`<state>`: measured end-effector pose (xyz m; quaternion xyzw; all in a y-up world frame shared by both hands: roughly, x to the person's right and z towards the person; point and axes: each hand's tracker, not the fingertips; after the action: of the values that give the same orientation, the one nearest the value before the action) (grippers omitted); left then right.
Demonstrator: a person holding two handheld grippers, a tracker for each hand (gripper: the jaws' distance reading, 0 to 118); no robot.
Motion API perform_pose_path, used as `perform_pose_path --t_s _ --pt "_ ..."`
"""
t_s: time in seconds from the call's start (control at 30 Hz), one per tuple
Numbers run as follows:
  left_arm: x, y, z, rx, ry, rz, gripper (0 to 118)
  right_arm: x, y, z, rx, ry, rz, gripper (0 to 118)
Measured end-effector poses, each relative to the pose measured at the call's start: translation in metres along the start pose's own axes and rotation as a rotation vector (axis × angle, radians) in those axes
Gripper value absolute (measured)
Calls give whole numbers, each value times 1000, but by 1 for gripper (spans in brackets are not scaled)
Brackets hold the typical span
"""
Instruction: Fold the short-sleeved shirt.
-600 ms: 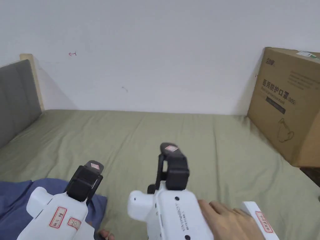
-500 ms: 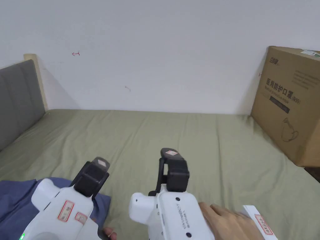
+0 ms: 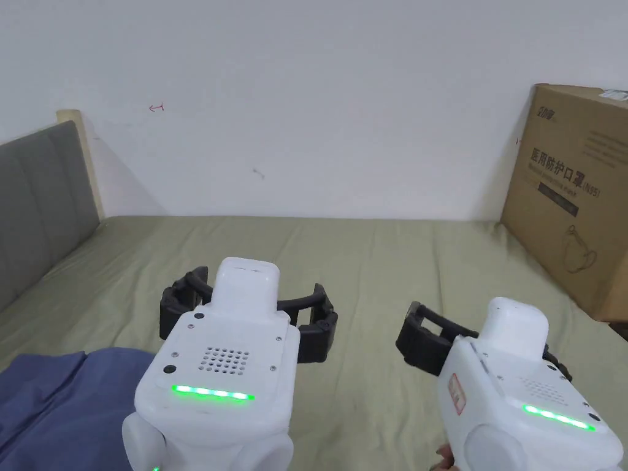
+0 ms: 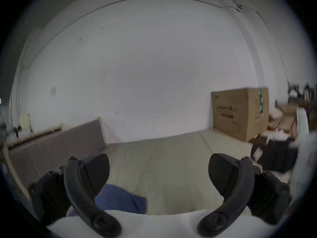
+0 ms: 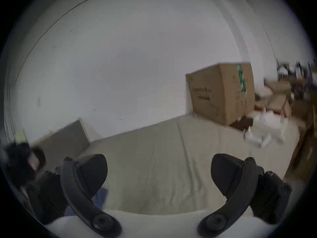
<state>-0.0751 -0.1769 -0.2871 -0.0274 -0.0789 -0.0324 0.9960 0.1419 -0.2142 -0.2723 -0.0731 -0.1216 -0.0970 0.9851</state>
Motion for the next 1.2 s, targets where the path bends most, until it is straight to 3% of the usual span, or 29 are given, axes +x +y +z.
perform_pose_path --t_s 0.07,0.1,0.17,0.23,0.3,0.33,0.37,0.4,0.43,0.47,0.6,0.9,1.1,1.2 --pt "-10 6 -2 -11 -38 76 116 -12 4 7 69 -9 206 118" --pt "-11 9 -3 -22 -23 58 116 -17 7 10 108 -19 266 118" --pt "-12 9 -3 -25 22 24 116 -27 16 13 164 -67 280 118" --pt "-15 7 -1 -2 56 -17 116 -26 23 14 159 -53 247 118" --pt "-15 9 2 -30 69 -19 114 -29 31 13 65 -85 216 118" --pt "-16 9 3 -65 69 -12 108 -28 30 13 56 -74 209 116" --pt "-17 7 4 -75 40 -14 93 -27 26 14 76 -50 213 110" --pt "-18 2 5 -69 17 -15 51 -29 22 15 87 -51 231 79" --pt "-16 -1 4 -64 26 -14 15 -33 18 14 77 -79 269 34" --pt "-12 -4 1 -71 53 -34 0 -34 13 10 67 -128 286 2" --pt "-13 -4 6 -61 32 -22 0 -22 10 11 19 -60 147 2" --pt "-28 7 -1 -84 36 55 0 -25 28 7 43 -32 177 2" --pt "-72 13 19 -80 188 4 0 -77 29 2 43 157 206 2" --pt "-106 13 37 -91 273 44 0 -113 21 -1 11 278 210 2"
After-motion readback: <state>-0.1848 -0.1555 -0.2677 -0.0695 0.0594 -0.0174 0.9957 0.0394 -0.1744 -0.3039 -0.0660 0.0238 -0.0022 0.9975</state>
